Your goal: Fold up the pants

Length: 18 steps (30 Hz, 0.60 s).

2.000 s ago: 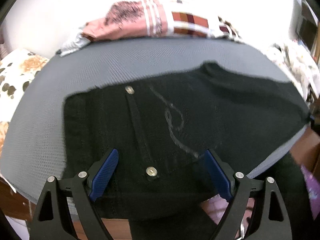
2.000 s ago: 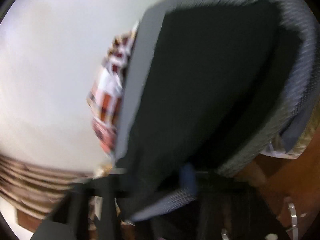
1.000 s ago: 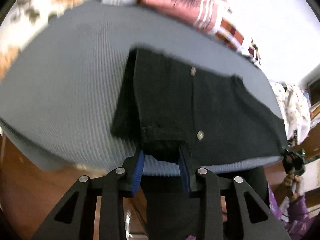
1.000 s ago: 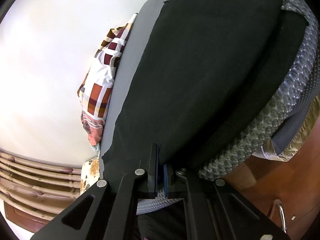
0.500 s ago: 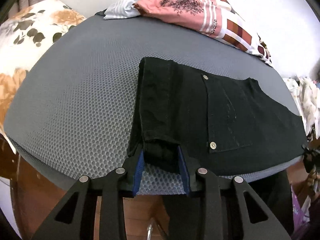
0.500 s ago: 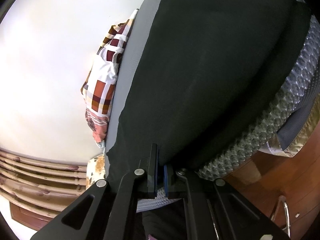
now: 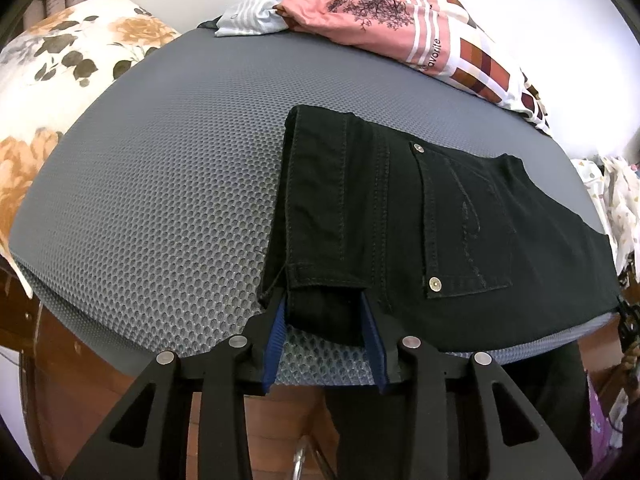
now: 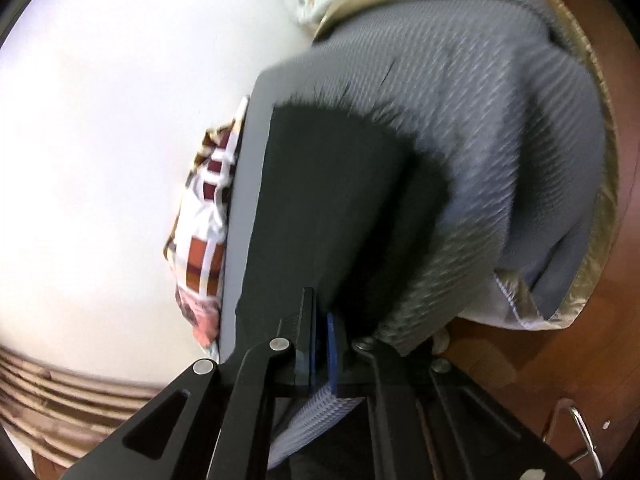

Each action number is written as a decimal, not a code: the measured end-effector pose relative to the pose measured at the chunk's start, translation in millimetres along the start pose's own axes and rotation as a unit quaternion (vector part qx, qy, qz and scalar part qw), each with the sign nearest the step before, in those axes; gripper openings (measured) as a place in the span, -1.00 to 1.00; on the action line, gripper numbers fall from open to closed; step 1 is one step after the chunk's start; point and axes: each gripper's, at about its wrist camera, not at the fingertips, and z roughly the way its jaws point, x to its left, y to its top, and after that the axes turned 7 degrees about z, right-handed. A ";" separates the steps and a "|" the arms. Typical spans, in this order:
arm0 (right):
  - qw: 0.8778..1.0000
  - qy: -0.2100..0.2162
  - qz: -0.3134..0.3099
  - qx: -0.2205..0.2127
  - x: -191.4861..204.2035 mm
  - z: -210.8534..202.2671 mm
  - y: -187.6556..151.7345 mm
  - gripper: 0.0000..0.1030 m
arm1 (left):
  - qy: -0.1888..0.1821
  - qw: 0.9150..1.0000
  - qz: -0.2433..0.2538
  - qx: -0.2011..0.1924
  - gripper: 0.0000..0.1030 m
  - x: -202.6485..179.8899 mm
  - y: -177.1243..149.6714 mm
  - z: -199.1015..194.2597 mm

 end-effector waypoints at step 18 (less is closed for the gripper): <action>0.997 0.013 0.061 -0.043 -25.4 -32.1 17.1 -0.79 | 0.008 1.000 -0.018 -0.002 0.11 6.3 -3.6 -0.9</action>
